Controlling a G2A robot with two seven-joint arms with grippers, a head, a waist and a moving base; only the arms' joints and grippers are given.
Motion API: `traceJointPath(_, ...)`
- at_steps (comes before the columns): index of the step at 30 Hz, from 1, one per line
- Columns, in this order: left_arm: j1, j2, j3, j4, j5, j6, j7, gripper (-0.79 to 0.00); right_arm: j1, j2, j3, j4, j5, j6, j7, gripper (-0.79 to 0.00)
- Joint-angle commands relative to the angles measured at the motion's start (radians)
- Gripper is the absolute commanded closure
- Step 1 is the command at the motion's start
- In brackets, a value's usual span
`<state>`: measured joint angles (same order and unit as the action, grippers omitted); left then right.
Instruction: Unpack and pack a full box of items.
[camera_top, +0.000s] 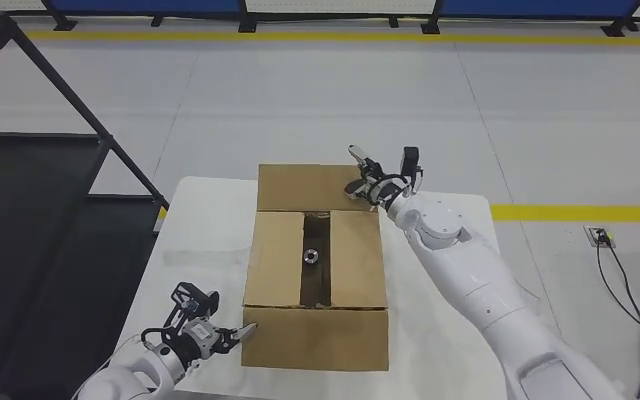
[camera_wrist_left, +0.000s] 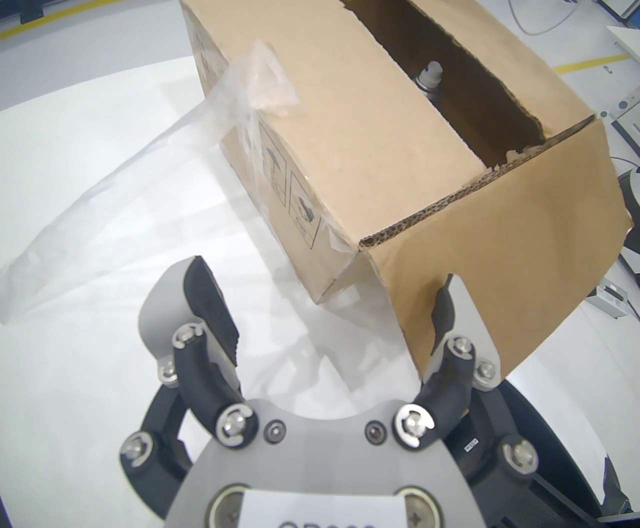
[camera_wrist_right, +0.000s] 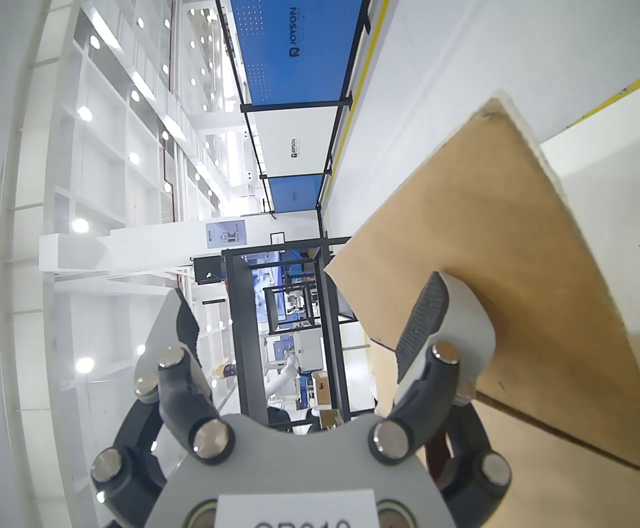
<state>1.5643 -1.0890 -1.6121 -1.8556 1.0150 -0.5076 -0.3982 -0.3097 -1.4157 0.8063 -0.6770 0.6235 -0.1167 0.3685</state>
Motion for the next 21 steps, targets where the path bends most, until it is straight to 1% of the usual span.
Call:
traceJointPath(1,0.004,0.001,-0.001,0.001,0.003,0.003,0.002,-0.785,0.015,-0.016,-0.011,0.045,-0.001,-0.013,-0.017,-0.785)
traceJointPath(4,0.010,0.002,-0.005,0.003,0.003,0.007,0.008,-0.785,0.033,-0.042,-0.024,0.106,0.010,-0.034,-0.022,-0.785)
traceJointPath(11,0.018,0.004,-0.006,0.010,0.010,0.012,0.010,-0.785,0.076,-0.092,-0.053,0.231,-0.023,-0.013,-0.048,-0.785)
traceJointPath(21,0.019,0.008,0.004,0.016,0.031,0.016,0.007,-0.785,0.111,-0.131,-0.062,0.325,-0.079,0.005,-0.053,-0.785)
